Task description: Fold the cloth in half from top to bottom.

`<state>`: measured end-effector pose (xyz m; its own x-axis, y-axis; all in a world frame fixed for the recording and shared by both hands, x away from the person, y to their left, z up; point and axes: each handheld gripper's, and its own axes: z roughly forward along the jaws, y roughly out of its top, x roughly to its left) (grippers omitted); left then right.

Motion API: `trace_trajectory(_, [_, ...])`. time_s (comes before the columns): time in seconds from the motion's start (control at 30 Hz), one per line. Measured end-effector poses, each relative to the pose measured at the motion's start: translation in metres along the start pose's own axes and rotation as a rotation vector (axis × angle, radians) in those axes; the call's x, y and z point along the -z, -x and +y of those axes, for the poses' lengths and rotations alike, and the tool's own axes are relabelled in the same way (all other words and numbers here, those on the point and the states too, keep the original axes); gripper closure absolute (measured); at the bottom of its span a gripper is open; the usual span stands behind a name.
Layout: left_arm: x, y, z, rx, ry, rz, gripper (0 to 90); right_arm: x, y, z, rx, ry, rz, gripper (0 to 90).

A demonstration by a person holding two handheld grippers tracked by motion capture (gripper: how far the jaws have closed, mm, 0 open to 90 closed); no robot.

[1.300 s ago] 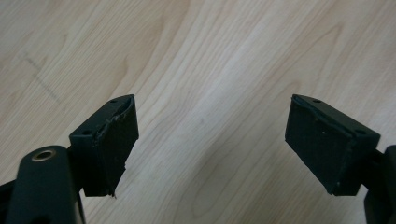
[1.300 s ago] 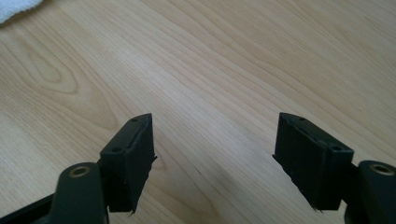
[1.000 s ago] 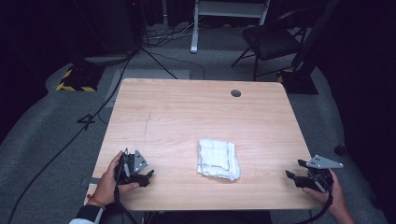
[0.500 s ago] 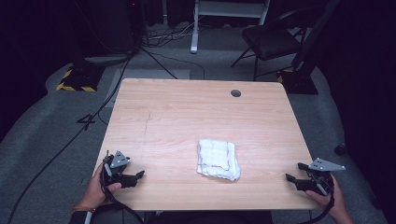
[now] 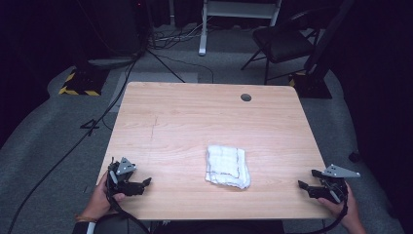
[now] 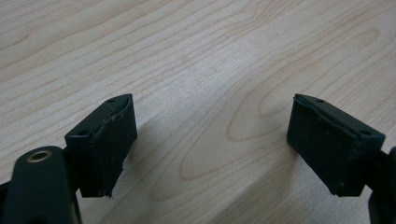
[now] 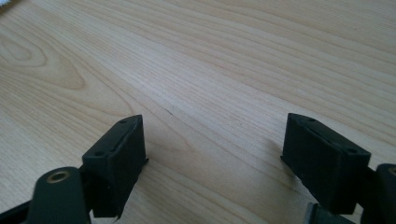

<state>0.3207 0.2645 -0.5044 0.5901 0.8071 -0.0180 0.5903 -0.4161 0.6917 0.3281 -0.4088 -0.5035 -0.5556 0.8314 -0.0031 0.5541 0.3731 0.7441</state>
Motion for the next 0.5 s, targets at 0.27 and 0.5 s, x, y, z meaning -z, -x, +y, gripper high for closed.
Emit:
trace_trajectory(0.27, [-0.0008,-0.0003,0.0011,-0.001,-0.003,0.002,15.3,0.0,0.0001,0.0001,0.0,-0.001,-0.001,21.5])
trace_trajectory(0.5, [-0.0009,-0.0004,0.001,-0.002,-0.002,0.004,15.3,0.0,0.0001,0.0001,0.0,-0.001,-0.001,21.5])
